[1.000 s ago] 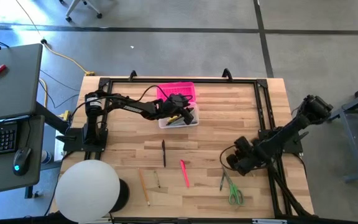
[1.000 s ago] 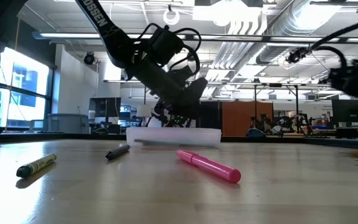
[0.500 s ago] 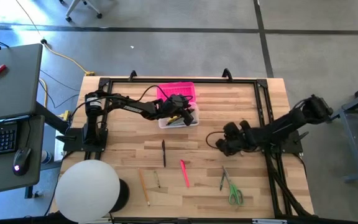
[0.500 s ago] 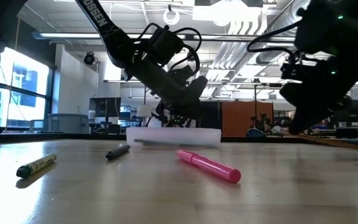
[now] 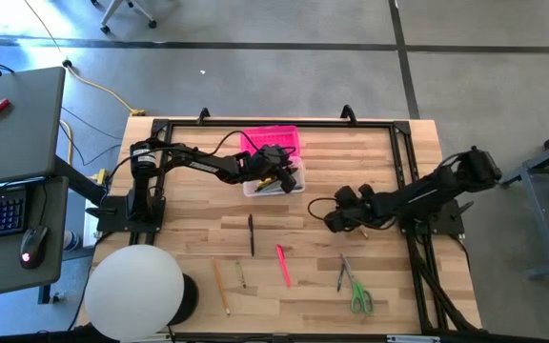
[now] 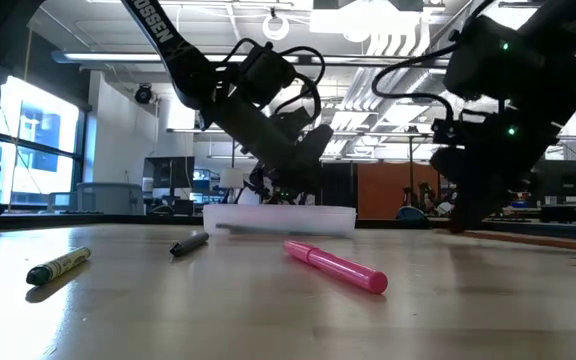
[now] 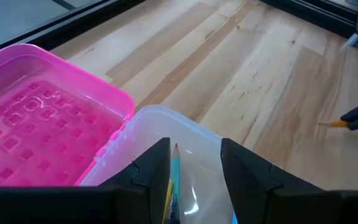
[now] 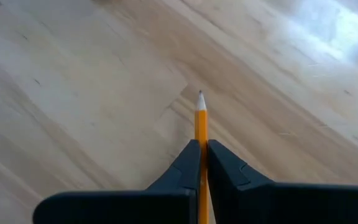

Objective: Pick & place school supplies into a supply box
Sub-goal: Put the orange pencil into the pink supply box

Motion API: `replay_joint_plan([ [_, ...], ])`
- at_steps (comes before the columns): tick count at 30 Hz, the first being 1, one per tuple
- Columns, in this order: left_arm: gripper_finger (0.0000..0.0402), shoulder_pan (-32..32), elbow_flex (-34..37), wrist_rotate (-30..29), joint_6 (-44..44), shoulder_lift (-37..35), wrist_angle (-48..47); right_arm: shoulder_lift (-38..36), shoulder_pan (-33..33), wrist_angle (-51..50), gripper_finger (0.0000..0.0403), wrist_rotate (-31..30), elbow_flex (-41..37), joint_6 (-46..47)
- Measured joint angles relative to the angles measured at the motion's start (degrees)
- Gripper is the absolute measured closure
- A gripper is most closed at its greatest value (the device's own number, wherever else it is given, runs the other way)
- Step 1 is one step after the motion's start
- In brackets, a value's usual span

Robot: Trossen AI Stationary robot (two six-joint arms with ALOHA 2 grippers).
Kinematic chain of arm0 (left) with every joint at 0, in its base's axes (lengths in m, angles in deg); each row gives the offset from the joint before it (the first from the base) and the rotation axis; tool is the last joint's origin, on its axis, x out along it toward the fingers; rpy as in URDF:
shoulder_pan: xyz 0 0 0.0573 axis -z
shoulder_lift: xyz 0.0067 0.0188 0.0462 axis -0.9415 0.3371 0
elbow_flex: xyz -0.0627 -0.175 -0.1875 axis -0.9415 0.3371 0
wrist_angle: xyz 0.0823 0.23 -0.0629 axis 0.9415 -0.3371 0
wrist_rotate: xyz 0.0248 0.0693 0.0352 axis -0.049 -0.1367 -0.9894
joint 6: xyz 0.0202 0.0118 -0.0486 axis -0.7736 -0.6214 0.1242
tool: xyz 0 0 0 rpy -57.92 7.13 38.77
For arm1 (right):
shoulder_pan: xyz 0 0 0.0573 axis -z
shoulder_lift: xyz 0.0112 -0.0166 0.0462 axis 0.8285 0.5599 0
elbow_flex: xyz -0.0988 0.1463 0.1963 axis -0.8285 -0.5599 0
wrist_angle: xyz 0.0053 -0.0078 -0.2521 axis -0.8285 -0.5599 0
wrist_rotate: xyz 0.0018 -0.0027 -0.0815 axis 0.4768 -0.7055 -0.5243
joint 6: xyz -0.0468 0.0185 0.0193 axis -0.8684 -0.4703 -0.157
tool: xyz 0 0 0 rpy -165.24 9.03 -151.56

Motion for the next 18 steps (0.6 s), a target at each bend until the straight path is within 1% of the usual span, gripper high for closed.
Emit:
replay_joint_plan([
  [4, 0.0227, 0.0, 0.0, 0.7, 0.0, 0.0, 0.0, 3.2, 0.0, 1.5, 0.04, -1.5, 0.1, -0.1],
  [7, 0.0227, 0.0, 0.0, 0.9, 0.0, 0.0, -0.1, 4.7, 0.0, 1.6, 0.04, -3.9, 0.2, -0.1],
  [10, 0.0227, 0.0, 0.0, 0.9, 0.0, 0.0, -0.1, 5.0, 0.2, 1.6, 0.0396, -4.0, 0.2, -1.6],
  [15, 0.0227, 0.0, 0.0, 0.9, 0.0, 0.0, -0.2, 5.0, 1.4, 1.6, 0.0361, -1.0, 0.2, -5.5],
  [18, 0.0227, 0.0, 0.0, 0.9, 0.0, 0.0, -0.2, 5.0, 2.0, 1.4, 0.0332, -0.8, 0.2, -6.4],
])
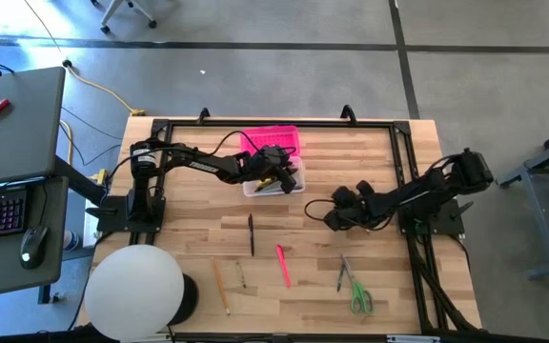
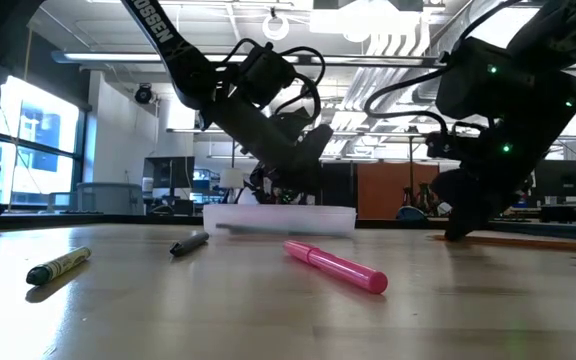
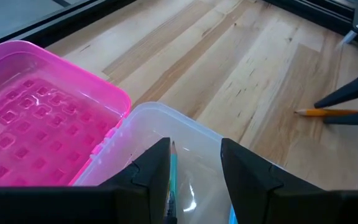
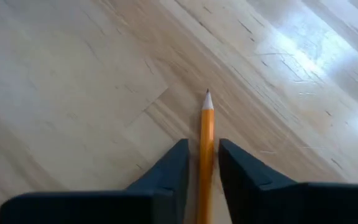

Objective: Pick & place school supplies into a supply box
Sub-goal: Put the orange pencil into the pink supply box

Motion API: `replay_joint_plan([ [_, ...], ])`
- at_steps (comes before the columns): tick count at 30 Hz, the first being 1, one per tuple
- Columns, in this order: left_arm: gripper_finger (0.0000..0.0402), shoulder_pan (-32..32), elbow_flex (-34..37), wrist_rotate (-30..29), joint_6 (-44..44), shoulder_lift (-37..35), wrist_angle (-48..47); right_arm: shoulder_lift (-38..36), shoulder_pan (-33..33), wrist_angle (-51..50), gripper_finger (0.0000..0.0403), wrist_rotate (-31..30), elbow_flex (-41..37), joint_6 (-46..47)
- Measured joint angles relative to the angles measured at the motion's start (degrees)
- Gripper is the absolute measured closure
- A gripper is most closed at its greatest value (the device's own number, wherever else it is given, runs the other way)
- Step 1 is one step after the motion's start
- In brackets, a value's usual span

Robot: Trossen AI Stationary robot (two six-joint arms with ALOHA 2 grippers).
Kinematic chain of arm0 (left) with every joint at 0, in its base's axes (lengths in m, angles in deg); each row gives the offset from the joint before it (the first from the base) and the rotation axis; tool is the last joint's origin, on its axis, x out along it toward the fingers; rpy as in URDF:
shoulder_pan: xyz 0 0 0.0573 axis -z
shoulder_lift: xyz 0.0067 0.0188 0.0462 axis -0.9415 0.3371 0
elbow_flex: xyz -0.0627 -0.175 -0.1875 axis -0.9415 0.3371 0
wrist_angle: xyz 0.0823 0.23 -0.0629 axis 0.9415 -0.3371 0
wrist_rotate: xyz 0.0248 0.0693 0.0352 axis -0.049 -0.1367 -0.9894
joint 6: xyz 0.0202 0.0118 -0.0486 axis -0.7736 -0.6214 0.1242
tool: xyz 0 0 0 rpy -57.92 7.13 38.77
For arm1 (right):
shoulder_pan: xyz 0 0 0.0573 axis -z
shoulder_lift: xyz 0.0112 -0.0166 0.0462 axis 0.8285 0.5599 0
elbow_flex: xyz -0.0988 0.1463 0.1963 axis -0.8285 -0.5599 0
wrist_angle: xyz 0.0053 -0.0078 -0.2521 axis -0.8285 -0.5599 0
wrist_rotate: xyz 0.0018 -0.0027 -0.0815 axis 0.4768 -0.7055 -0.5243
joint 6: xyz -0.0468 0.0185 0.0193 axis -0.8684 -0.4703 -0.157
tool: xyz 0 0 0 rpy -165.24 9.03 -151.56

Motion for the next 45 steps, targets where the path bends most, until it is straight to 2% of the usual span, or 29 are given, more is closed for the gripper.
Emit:
replay_joint_plan([
  [5, 0.0227, 0.0, 0.0, 0.0, 0.0, 0.0, -0.3, 0.1, 0.3, -0.8, 0.0296, -1.9, -0.1, 0.5],
  [9, 0.0227, 0.0, 0.0, 0.0, 0.3, 0.0, -1.5, 0.0, -0.2, 2.0, 0.0289, -1.7, -1.6, -1.2],
  [13, 0.0227, 0.0, 0.0, 0.0, 1.3, 0.0, -2.9, -0.2, -1.8, 13.2, 0.0295, -2.7, -8.8, 2.4],
  [17, 0.0227, 0.0, 0.0, 0.1, 1.3, 0.0, -2.9, -0.2, -4.7, 27.4, 0.0307, -8.1, -17.3, 6.9],
  [21, 0.0227, 0.0, 0.0, 0.1, 1.3, 0.0, -2.8, 0.1, -6.9, 41.8, 0.0317, -9.8, -23.4, -1.3],
  [23, 0.0227, 0.0, 0.0, 0.1, 1.4, 0.0, -2.8, 0.2, -6.9, 45.1, 0.0321, -9.2, -24.6, -5.5],
  [31, 0.0227, 0.0, 0.0, 1.6, 3.0, 0.0, -2.4, 0.0, -6.1, 44.8, 0.0332, -8.0, -25.0, -6.9],
  [35, 0.0227, 0.0, 0.0, 2.7, 2.9, -1.1, -1.9, 0.1, -6.1, 44.6, 0.0351, -8.6, -24.8, -7.9],
  [39, 0.0227, 0.0, 0.0, 2.8, 2.2, -4.1, -2.0, 0.1, -6.1, 44.8, 0.0392, -9.3, -24.9, -9.1],
  [45, 0.0227, 0.0, 0.0, 2.8, -4.1, -12.3, -4.7, 0.3, -6.1, 51.4, 0.0396, -9.3, -25.2, -11.4],
])
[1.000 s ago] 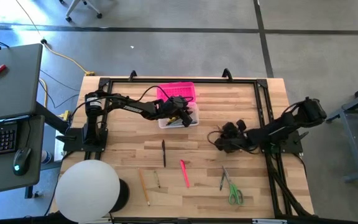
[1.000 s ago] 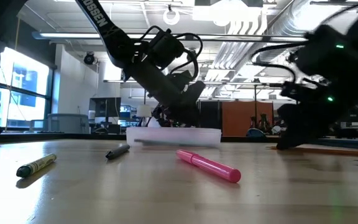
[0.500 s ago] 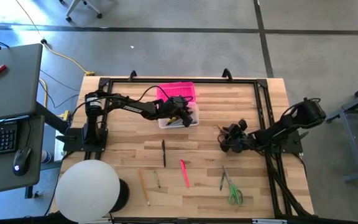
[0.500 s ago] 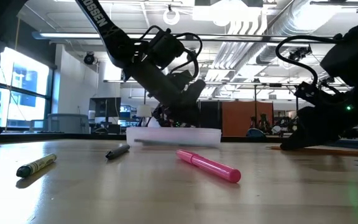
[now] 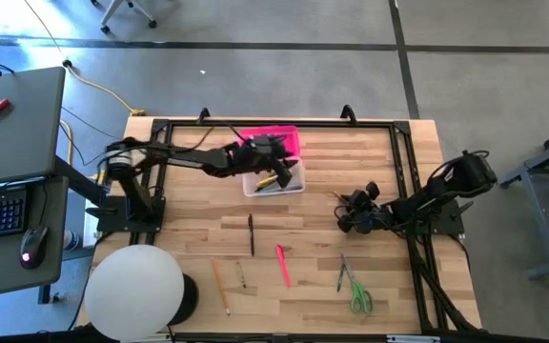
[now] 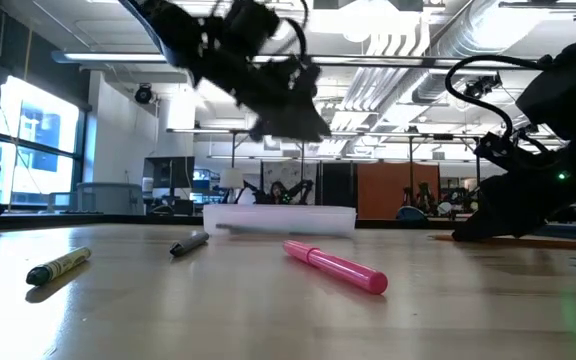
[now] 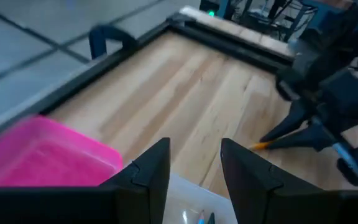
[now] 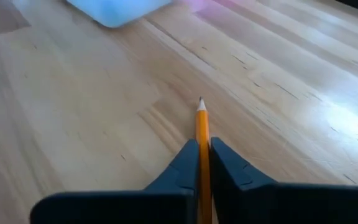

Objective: Pick & place school supplies into a supply box
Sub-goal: Put the orange pencil into the pink supply box

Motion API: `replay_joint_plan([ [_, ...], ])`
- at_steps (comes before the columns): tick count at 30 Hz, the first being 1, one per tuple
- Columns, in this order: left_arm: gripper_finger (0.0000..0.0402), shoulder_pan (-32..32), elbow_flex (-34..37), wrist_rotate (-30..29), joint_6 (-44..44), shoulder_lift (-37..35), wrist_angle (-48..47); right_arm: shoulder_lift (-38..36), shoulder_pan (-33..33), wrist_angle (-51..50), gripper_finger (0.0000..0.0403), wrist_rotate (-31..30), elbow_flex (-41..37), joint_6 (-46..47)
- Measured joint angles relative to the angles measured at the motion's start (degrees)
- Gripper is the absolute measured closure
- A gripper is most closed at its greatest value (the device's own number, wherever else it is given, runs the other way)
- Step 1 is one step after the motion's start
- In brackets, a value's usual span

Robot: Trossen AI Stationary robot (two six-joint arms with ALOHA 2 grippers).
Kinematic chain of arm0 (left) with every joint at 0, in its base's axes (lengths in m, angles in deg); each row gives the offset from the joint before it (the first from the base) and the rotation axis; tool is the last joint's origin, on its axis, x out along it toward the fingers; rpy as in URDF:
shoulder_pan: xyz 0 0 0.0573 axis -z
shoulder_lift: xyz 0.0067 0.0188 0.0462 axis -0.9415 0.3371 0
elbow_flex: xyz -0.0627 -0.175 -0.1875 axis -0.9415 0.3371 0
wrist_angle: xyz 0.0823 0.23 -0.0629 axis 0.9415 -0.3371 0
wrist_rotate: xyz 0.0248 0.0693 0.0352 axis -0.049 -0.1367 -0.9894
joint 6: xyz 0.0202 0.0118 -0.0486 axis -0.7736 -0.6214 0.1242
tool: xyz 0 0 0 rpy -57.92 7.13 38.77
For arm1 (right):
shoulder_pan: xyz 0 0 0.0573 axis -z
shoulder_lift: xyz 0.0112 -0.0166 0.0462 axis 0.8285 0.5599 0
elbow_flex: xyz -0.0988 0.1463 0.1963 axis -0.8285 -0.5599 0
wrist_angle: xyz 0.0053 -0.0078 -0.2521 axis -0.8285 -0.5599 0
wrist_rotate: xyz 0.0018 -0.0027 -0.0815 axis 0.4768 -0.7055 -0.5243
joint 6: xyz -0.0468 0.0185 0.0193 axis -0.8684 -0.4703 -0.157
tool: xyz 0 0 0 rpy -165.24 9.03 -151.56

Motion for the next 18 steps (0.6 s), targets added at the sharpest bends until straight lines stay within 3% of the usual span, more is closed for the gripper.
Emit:
replay_joint_plan([
  [5, 0.0227, 0.0, 0.0, -0.5, -5.0, -8.4, -6.4, -0.1, 0.6, 14.1, 0.0398, -0.4, 1.3, -11.3],
  [11, 0.0227, 0.0, 0.0, -1.6, -8.9, -13.8, -11.8, 0.0, 4.7, 15.6, 0.04, 1.9, 10.4, -27.3],
  [15, 0.0227, 0.0, 0.0, -1.8, -11.4, -16.4, -13.6, 0.0, 11.2, 11.8, 0.0401, 11.8, 19.3, -38.3],
  [18, 0.0227, 0.0, 0.0, -1.8, -11.7, -18.7, -15.2, 0.6, 16.7, 0.2, 0.0402, 22.7, 28.1, -42.6],
])
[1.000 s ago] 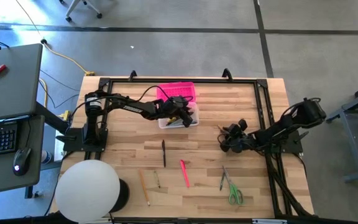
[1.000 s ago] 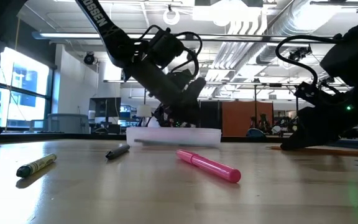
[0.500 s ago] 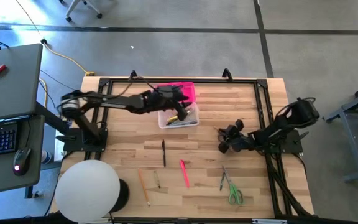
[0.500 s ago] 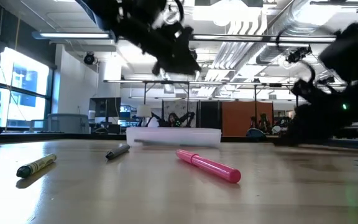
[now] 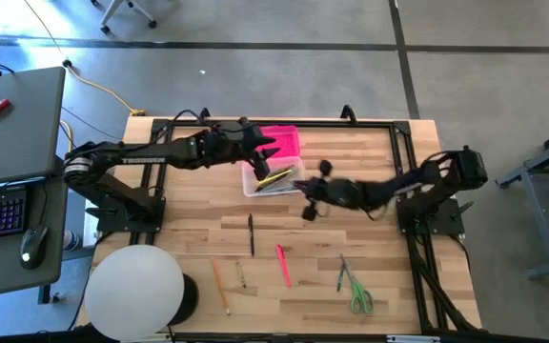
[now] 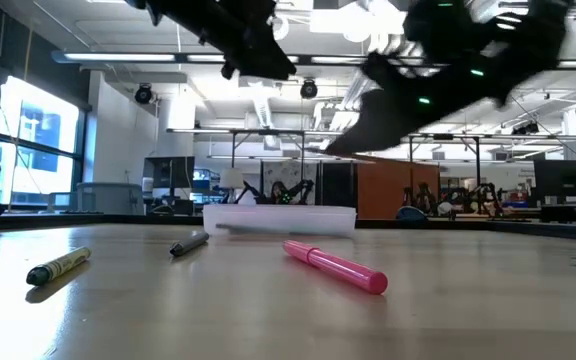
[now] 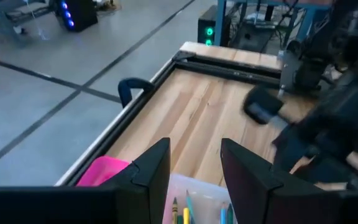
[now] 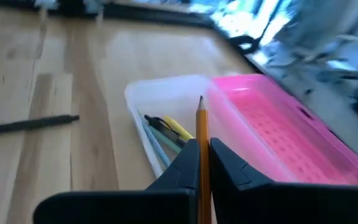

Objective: Pick & place school supplies into a supply box
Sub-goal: Put the orange pencil into the pink supply box

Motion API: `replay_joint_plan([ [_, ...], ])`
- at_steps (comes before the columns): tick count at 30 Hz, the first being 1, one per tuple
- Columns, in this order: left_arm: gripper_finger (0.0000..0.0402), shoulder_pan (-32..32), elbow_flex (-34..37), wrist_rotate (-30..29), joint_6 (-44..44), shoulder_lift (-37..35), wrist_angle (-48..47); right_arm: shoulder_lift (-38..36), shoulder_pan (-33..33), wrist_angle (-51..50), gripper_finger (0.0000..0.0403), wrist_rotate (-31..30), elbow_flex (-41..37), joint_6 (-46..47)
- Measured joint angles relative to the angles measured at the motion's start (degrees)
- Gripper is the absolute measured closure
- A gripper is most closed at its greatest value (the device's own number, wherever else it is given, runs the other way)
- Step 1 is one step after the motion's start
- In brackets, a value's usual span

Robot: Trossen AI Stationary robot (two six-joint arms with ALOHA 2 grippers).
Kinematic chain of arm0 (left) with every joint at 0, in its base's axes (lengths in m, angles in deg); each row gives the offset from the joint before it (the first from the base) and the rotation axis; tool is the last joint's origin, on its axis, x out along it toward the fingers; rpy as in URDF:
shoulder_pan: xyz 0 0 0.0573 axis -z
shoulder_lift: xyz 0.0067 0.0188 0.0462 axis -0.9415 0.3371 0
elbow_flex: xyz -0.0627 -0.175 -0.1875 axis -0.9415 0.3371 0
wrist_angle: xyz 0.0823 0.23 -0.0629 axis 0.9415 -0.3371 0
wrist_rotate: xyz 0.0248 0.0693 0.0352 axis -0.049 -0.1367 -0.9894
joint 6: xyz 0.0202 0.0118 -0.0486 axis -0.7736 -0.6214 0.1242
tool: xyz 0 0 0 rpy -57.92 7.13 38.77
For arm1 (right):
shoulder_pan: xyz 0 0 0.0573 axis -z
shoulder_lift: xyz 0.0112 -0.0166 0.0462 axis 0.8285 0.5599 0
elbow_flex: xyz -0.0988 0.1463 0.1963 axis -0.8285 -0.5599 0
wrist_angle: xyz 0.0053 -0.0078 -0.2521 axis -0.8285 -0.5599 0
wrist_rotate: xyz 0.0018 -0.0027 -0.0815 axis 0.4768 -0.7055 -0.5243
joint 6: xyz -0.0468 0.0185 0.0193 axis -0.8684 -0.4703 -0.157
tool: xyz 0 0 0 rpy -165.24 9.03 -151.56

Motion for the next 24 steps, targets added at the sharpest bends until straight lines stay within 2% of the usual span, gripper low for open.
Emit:
replay_joint_plan([
  [4, 0.0227, 0.0, 0.0, -0.1, -2.2, -3.4, -1.9, 5.4, 5.5, -14.6, 0.0402, 11.6, 12.7, -7.0],
  [6, 0.0227, 0.0, 0.0, -0.7, -2.9, -5.1, -3.1, 10.1, 7.1, -15.7, 0.0402, 17.7, 18.1, -10.0],
  [8, 0.0227, 0.0, 0.0, -1.8, -3.0, -6.8, -3.9, 15.1, 8.2, -15.7, 0.0402, 20.6, 23.1, -12.3],
  [12, 0.0227, 0.0, 0.0, -2.1, -3.0, -9.3, -7.0, 24.9, 10.3, -16.7, 0.0402, 22.2, 30.7, -14.5],
  [15, 0.0227, 0.0, 0.0, -2.1, -2.6, -10.3, -9.4, 29.2, 11.1, -16.6, 0.0401, 23.6, 34.6, -14.4],
  [24, 0.0227, 0.0, 0.0, -3.8, -2.2, -10.3, -14.9, 31.1, 13.8, -16.3, 0.0355, 21.7, 35.5, -14.1],
])
